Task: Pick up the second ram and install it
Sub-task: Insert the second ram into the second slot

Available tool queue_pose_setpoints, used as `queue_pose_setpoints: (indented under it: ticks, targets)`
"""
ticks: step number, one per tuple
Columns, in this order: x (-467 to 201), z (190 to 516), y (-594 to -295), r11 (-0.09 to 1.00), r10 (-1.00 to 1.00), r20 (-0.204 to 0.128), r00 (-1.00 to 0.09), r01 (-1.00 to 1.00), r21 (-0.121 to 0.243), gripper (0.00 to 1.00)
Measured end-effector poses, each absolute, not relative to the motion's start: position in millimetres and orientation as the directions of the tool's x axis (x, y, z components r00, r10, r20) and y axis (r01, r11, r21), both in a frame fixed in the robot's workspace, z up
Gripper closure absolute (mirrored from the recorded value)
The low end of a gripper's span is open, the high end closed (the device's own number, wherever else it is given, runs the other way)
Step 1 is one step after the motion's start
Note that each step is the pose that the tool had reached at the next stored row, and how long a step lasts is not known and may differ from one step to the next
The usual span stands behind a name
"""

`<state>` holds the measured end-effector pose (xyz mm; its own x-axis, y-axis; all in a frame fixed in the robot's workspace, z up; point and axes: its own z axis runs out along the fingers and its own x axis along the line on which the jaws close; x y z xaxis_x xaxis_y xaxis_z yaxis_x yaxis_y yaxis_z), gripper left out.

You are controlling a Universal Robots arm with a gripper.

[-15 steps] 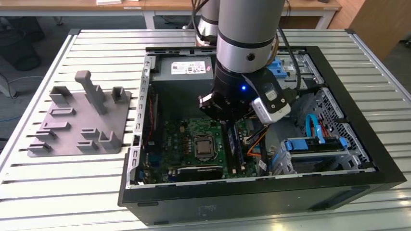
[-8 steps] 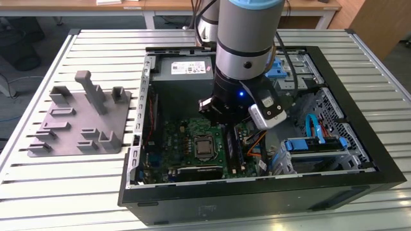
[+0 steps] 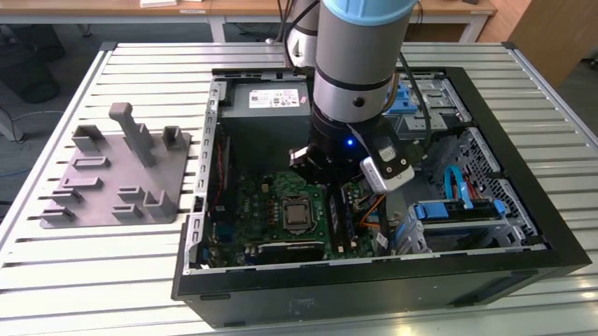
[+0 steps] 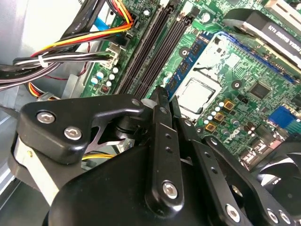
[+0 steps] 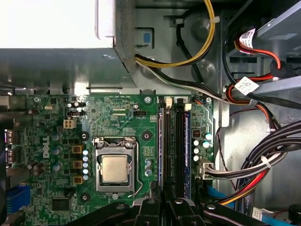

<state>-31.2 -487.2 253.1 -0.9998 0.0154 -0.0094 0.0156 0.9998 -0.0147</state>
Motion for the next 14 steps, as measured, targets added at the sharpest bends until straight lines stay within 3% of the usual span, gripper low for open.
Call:
queue_pose_setpoints:
  ticks: [14]
  targets:
    - [-31.2,243.5,-487.2,1.000,0.015,-0.009,-1.000,0.015,-0.014,0.86]
